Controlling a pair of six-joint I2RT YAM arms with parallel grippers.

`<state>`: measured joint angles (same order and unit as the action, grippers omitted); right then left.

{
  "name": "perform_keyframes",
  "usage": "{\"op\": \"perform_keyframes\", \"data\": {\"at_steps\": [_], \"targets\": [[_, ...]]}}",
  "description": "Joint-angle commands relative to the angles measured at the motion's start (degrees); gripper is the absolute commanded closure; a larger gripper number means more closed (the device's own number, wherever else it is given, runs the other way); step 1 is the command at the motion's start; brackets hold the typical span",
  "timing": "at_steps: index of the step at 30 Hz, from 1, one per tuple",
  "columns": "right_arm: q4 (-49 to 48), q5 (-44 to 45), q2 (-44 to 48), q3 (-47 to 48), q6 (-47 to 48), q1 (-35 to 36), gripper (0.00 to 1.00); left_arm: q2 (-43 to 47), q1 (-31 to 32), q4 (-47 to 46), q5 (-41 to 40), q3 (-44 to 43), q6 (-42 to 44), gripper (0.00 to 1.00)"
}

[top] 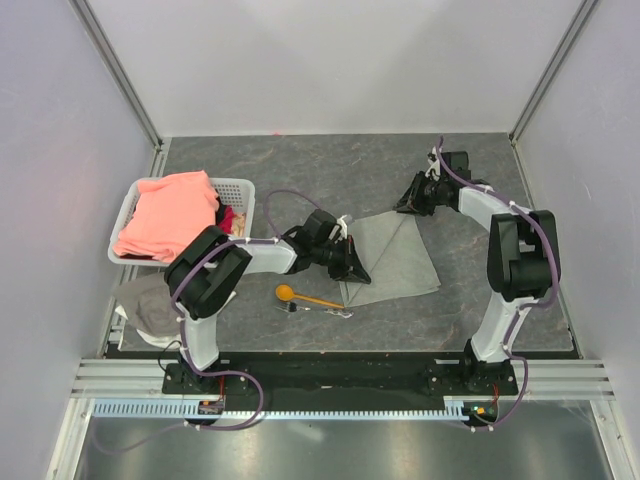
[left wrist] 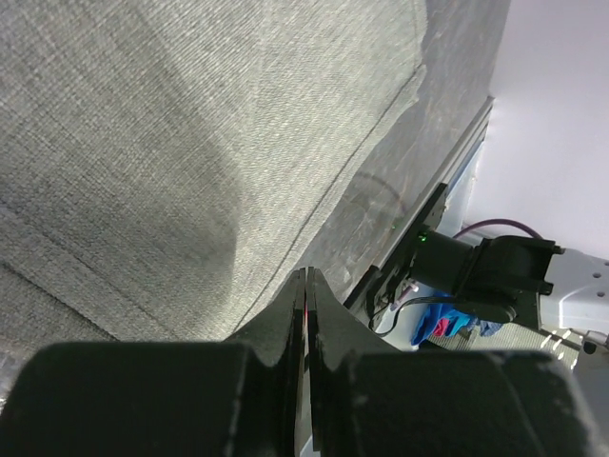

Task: Fold the napkin into a case and place the utensils inside
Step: Smooth out the upper triangle-folded napkin at the center of the board.

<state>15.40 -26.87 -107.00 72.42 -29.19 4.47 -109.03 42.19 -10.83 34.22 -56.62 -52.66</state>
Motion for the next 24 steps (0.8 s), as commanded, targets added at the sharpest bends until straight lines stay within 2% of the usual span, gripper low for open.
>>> {"op": "perform_keyframes", "data": {"at_steps": [1, 15, 19, 24], "targets": [[-5.81, -5.29, -3.56, -0.09, 0.71, -1.39, 0.74, -0.48, 0.17, -1.04, 1.2, 0.02, 0.37, 0.93], [-9.51, -6.44, -12.88, 3.51, 2.12, -4.21, 0.75, 0.84, 0.08, -4.37, -0.47, 11.79, 1.86, 0.94], [-9.51, -6.79, -12.71, 4.66, 1.68, -4.21, 0.74, 3.38, 0.08, -4.81, 0.14, 13.46, 2.21, 0.94], [-5.83, -4.95, -8.77, 7.38, 2.03, -4.29, 0.68, 7.08, 0.08, -2.8, 1.46, 11.63, 1.95, 0.92]]}}
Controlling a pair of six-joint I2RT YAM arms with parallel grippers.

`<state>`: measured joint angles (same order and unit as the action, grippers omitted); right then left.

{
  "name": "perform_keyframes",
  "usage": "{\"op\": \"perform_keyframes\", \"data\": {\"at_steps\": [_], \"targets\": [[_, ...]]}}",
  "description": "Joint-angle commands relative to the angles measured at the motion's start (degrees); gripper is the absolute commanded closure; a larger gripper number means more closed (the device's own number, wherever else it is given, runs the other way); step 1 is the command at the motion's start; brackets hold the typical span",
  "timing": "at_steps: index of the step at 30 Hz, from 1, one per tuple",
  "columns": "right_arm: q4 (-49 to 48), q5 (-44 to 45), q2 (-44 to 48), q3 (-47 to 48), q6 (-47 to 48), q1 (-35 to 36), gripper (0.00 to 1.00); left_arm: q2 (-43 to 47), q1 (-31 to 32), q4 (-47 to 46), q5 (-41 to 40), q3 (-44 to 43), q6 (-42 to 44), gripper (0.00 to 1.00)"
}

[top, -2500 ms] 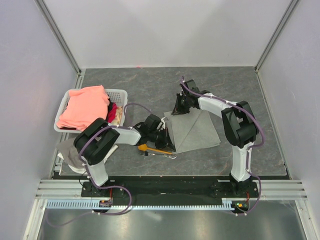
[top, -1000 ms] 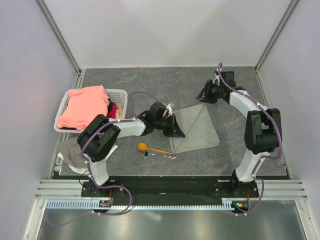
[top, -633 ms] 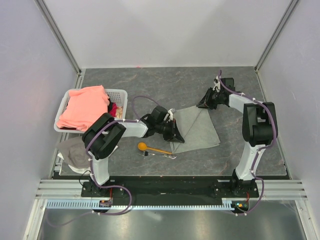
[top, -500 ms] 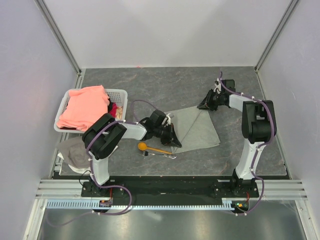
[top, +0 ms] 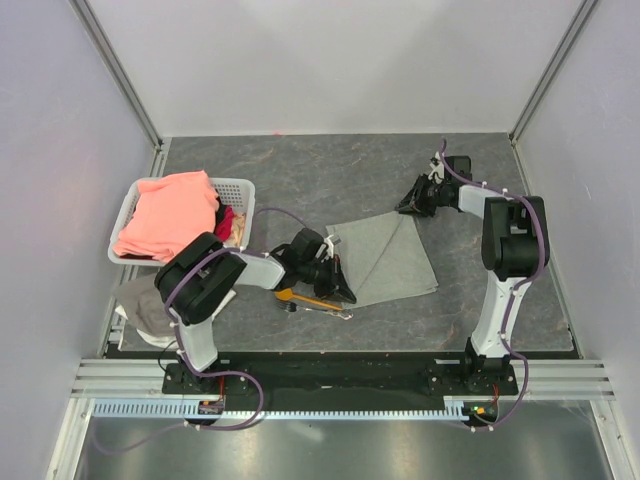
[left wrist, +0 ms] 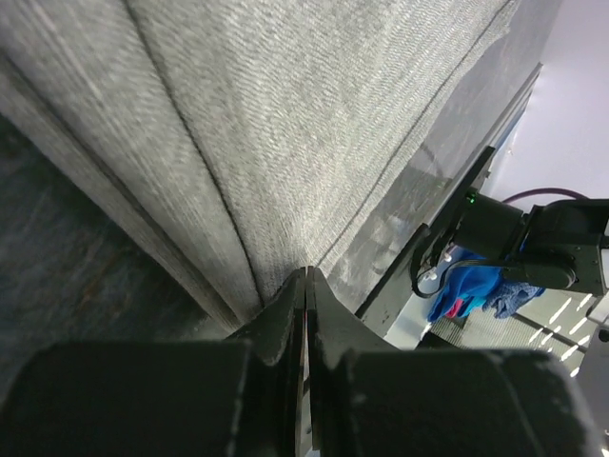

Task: Fold the napkin into a case and place the utensils inside
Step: Smooth out the upper triangle-folded napkin at the center of the board.

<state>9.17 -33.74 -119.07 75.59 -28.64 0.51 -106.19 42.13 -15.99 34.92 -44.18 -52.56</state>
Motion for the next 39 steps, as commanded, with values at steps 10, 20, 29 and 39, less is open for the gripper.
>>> {"op": "perform_keyframes", "data": {"at_steps": [10, 20, 29, 39], "targets": [[2.09, 2.1, 15.87, -7.19, 0.88, 3.08, 0.51, -0.85, -0.47, 4.57, 3.05, -12.23, 1.32, 0.92], [-16.01, -6.95, 17.3, -23.82, -6.77, 7.75, 0.75, -5.6, -1.44, 1.93, 1.56, -10.05, 1.32, 0.93], [-16.82, -5.56, 11.58, -22.51, -4.67, 5.12, 0.79, -6.22, -1.44, -0.71, 1.56, -6.53, 0.35, 0.93], [-5.93, 2.34, 7.71, -10.66, 2.53, 2.74, 0.75, -3.59, -1.44, -1.07, 2.26, -4.86, 0.44, 0.93]]}}
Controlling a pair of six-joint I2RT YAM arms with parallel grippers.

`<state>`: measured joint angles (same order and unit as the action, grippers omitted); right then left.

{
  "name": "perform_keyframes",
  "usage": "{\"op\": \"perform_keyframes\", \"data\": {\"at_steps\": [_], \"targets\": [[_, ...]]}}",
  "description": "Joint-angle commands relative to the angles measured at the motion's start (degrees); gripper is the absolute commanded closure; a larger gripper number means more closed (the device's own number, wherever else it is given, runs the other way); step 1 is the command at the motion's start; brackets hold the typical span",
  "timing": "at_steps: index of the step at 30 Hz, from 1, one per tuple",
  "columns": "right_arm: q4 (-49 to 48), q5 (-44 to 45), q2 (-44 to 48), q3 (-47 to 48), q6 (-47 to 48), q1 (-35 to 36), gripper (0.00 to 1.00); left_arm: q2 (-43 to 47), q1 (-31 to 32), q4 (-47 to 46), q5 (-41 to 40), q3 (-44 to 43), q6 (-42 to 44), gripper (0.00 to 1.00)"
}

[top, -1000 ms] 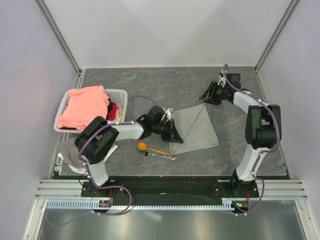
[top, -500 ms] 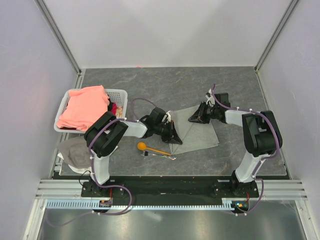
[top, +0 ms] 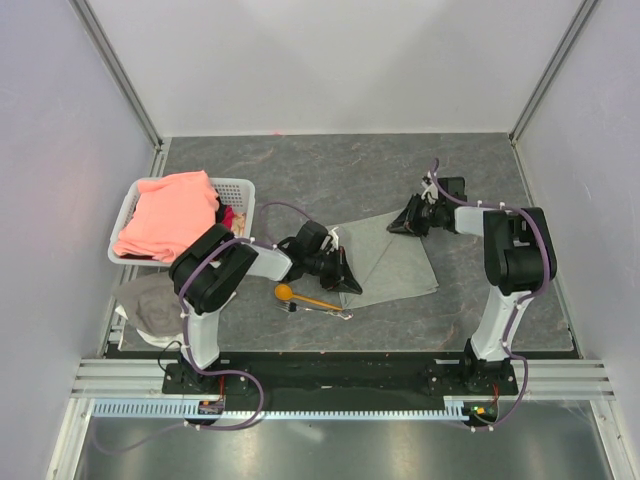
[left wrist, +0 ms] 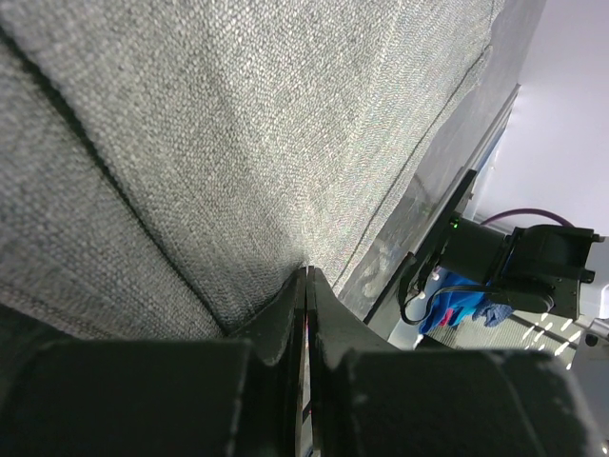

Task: Fold the napkin into a case and place the utensils inside
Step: Smooth out the upper triangle-folded napkin at the center of the board.

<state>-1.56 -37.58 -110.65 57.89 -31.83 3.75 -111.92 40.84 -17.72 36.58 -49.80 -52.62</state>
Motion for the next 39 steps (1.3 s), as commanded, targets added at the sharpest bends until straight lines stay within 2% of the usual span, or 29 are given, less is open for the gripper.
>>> {"op": "perform_keyframes", "data": {"at_steps": [1, 5, 11, 15, 20, 29, 39], "targets": [[7.69, 7.77, -0.27, 8.11, 6.34, -0.58, 0.75, 2.32, -0.15, 0.66, 0.77, 0.58, 0.33, 0.93], [10.17, 8.93, 3.06, 9.53, 6.78, 0.2, 0.71, 4.16, -0.15, 1.01, 2.09, -0.47, -0.73, 0.93], [9.92, 7.79, 10.01, 1.37, 6.17, 5.9, 0.66, 6.98, -0.15, 1.81, 1.92, -0.74, -1.96, 0.93], [3.35, 5.25, 13.78, -7.76, 2.93, 10.39, 0.65, 5.75, -0.23, -0.21, 1.83, 1.11, -3.1, 0.93], [-4.32, 1.12, 13.36, -13.67, -1.39, 11.28, 0.66, 3.99, -0.23, -2.15, 0.96, 3.57, -3.54, 0.93], [-2.83, 2.25, 7.91, -10.35, 2.04, 6.72, 0.67, 3.64, -0.23, -2.59, -0.72, 7.08, -2.22, 0.93], [7.7, 6.11, 3.87, 5.2, 6.52, 3.11, 0.65, 4.78, -0.15, -3.29, 0.07, 8.67, -2.05, 0.93]]}}
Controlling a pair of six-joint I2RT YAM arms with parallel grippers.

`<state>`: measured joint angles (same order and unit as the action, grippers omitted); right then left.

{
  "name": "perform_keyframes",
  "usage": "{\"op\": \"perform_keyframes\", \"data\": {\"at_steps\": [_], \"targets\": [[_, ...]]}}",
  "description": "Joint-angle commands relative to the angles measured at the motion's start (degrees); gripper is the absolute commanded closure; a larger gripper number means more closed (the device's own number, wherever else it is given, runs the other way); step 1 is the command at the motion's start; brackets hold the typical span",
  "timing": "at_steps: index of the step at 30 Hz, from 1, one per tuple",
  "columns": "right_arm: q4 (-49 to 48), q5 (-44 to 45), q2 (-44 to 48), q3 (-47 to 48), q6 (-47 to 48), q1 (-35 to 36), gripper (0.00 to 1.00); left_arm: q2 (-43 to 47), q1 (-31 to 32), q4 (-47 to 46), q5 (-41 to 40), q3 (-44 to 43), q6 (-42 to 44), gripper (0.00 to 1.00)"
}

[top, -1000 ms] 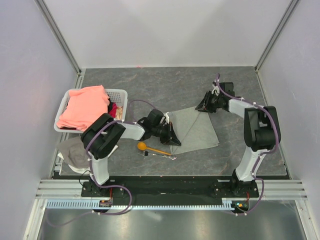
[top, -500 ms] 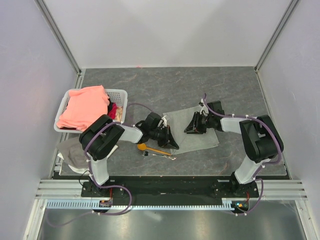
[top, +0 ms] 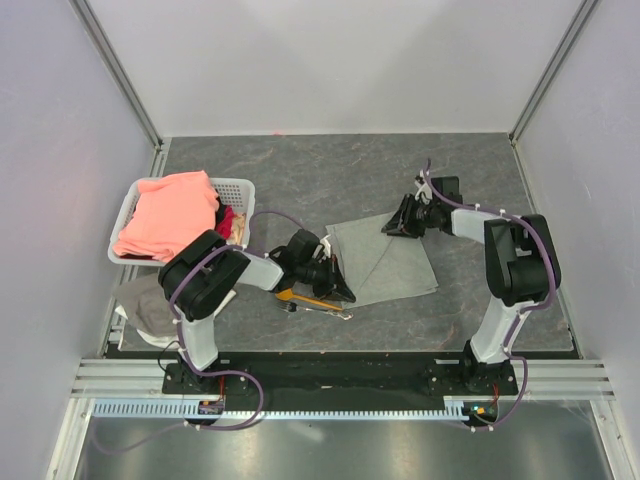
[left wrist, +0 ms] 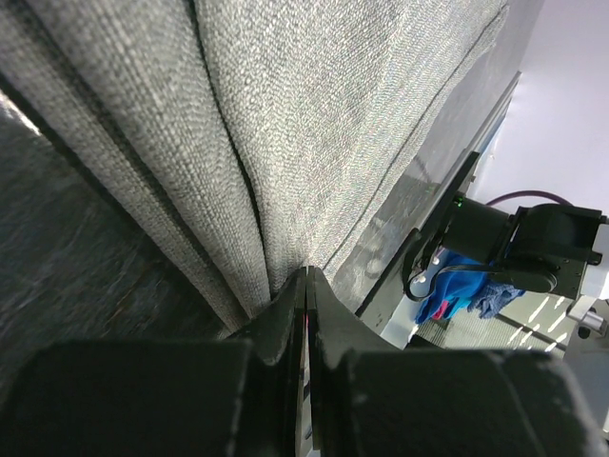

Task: Fold the napkin into a case and place the utensils inside
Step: Smooth out the upper triangle-folded napkin at the center of the board, then pick up the upper triangle-folded napkin from the center of the board.

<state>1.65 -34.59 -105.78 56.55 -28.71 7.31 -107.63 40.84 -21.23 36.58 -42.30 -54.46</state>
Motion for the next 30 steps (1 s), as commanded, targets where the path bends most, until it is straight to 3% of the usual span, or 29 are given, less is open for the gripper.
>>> {"op": "perform_keyframes", "data": {"at_steps": [1, 6, 7, 11, 16, 21, 26, 30], "targets": [[5.46, 3.91, -0.92, 7.51, 4.44, -0.72, 0.64, 1.28, -0.15, 0.14, 0.42, 1.08, -0.3, 0.93], [11.35, 9.26, 3.11, 9.28, 6.03, -0.28, 0.57, 6.99, -0.15, 0.75, 1.31, 0.73, -1.62, 0.86], [12.14, 10.41, 4.25, 8.84, 6.29, 0.85, 0.5, 8.83, -0.15, 1.89, 0.26, 0.99, -1.62, 0.84], [17.15, 19.19, 12.06, 5.06, 6.65, 5.86, 0.34, 22.68, -0.15, 12.32, -3.26, 2.4, -1.09, 0.73], [20.32, 31.94, 19.2, 1.28, 2.7, 17.11, 0.23, 40.02, -0.15, 26.66, -11.6, 4.77, 1.62, 0.71], [22.78, 40.91, 21.58, 1.36, -3.27, 29.48, 0.25, 51.72, -1.63, 38.62, -16.01, 5.3, 2.43, 0.7], [23.74, 47.85, 16.24, 4.0, -5.92, 38.47, 0.5, 59.29, -5.85, 44.78, -17.68, 5.92, 2.16, 0.69], [25.42, 52.08, 12.18, 6.02, -6.53, 43.57, 0.48, 59.13, -10.6, 45.84, -15.4, 6.18, 2.86, 0.61]]}}
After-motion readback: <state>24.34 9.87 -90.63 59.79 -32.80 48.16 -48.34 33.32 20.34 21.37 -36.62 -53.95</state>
